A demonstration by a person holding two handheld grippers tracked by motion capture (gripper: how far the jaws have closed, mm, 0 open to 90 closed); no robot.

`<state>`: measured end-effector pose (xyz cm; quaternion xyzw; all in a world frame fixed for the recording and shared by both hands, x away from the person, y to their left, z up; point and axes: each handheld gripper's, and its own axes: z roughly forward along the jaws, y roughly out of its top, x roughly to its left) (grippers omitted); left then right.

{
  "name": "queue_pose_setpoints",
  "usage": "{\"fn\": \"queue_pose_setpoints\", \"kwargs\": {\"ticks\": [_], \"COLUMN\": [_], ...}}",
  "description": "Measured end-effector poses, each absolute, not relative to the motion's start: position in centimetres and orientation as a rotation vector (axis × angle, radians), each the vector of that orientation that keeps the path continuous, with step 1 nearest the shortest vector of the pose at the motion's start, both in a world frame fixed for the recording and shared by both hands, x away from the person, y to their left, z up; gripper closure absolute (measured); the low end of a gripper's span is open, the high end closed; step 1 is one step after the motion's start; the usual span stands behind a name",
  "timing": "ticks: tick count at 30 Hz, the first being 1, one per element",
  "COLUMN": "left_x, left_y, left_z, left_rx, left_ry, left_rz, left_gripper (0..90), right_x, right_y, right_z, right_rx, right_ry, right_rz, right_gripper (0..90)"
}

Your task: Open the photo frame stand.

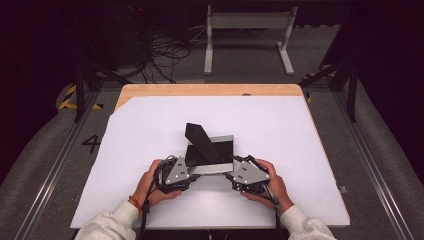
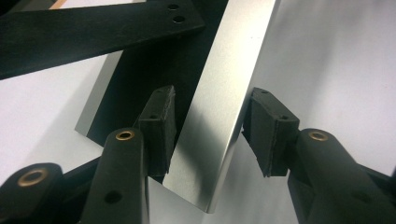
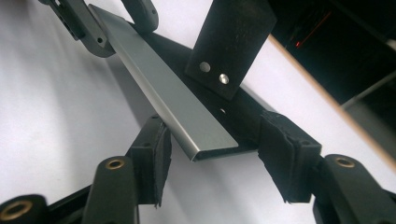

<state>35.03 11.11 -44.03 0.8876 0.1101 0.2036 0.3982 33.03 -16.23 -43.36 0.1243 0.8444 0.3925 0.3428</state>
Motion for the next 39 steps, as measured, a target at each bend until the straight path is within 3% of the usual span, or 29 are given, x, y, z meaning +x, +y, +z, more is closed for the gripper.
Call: {"fn": "queue_pose_setpoints", "kwargs": {"ticks": [10, 20, 27, 31, 34, 39], "left_x": [35.5, 36.0, 37.4, 38.0, 37.9, 38.0], "left_y": [12.4, 15.2, 16.2, 16.0, 15.6, 15.5], "left_z": [-43.0, -42.6, -44.0, -44.7, -44.8, -44.8], "left_rx": [2.156, 2.113, 2.133, 2.163, 2.179, 2.173], "left_ry": [0.316, 0.376, 0.420, 0.416, 0.383, 0.389], "left_rz": [0.490, 0.509, 0.456, 0.481, 0.518, 0.531], "left_gripper": [53.4, 38.8, 35.8, 43.4, 55.6, 62.2], "right_x": [33.2, 33.8, 34.1, 34.1, 34.0, 34.0], "right_y": [-16.9, -17.2, -17.6, -17.6, -17.5, -17.5], "right_z": [-43.7, -44.0, -44.0, -44.0, -44.0, -44.0], "right_rx": [0.332, 0.402, 0.437, 0.446, 0.438, 0.440], "right_ry": [2.196, 2.242, 2.250, 2.250, 2.254, 2.246], "right_rz": [1.038, 1.124, 1.159, 1.171, 1.171, 1.180], "right_gripper": [63.7, 65.0, 65.8, 66.1, 66.2, 66.5]}}
